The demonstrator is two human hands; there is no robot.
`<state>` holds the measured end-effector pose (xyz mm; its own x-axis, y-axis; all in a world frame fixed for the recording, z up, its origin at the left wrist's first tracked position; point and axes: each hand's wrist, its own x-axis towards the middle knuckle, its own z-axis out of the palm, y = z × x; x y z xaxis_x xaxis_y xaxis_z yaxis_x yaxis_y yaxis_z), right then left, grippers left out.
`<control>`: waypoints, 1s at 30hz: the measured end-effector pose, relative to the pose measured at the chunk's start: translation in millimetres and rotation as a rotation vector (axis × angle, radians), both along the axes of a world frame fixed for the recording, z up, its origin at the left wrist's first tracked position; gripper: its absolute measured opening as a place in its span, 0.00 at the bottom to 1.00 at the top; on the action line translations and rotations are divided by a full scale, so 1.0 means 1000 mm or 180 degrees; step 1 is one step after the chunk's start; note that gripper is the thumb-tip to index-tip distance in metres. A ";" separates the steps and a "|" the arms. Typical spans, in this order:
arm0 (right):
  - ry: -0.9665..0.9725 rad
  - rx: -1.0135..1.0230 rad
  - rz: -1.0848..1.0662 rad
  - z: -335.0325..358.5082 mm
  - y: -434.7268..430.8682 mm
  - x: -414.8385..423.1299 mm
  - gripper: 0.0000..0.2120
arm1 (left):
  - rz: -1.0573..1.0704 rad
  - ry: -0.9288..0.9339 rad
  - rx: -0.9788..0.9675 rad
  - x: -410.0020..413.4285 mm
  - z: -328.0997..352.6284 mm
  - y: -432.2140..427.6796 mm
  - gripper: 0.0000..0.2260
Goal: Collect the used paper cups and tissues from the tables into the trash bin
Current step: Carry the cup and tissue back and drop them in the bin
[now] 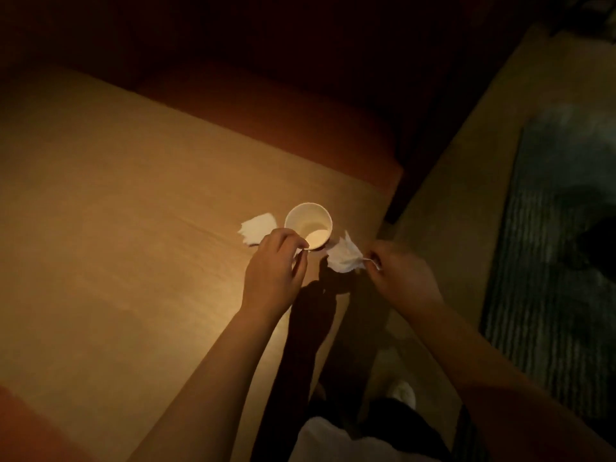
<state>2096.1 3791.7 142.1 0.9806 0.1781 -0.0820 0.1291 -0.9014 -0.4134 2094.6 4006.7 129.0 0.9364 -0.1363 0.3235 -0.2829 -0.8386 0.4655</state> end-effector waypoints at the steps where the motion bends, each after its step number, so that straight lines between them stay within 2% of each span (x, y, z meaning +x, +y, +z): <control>1: -0.0105 -0.0032 -0.0103 0.011 -0.016 -0.002 0.02 | -0.0110 -0.0108 -0.0069 0.003 0.010 -0.016 0.06; 5: -0.0266 -0.0172 -0.0757 0.045 -0.092 -0.024 0.04 | -0.0631 -0.0469 -0.0321 0.015 0.051 -0.086 0.07; 10: -0.0523 -0.0301 -0.1659 0.078 -0.194 -0.068 0.06 | -0.1176 -0.0478 -0.0360 0.022 0.089 -0.197 0.07; 15: -0.0870 -0.0127 -0.2450 0.104 -0.302 -0.129 0.08 | -0.1901 -0.0479 -0.0382 0.010 0.109 -0.330 0.07; 23: -0.1186 -0.0151 -0.3077 0.126 -0.459 -0.203 0.10 | -0.2665 -0.0446 -0.0530 -0.020 0.120 -0.523 0.06; 30: -0.1562 -0.0138 -0.3451 0.121 -0.538 -0.205 0.09 | -0.3171 -0.0539 -0.0544 -0.005 0.121 -0.637 0.08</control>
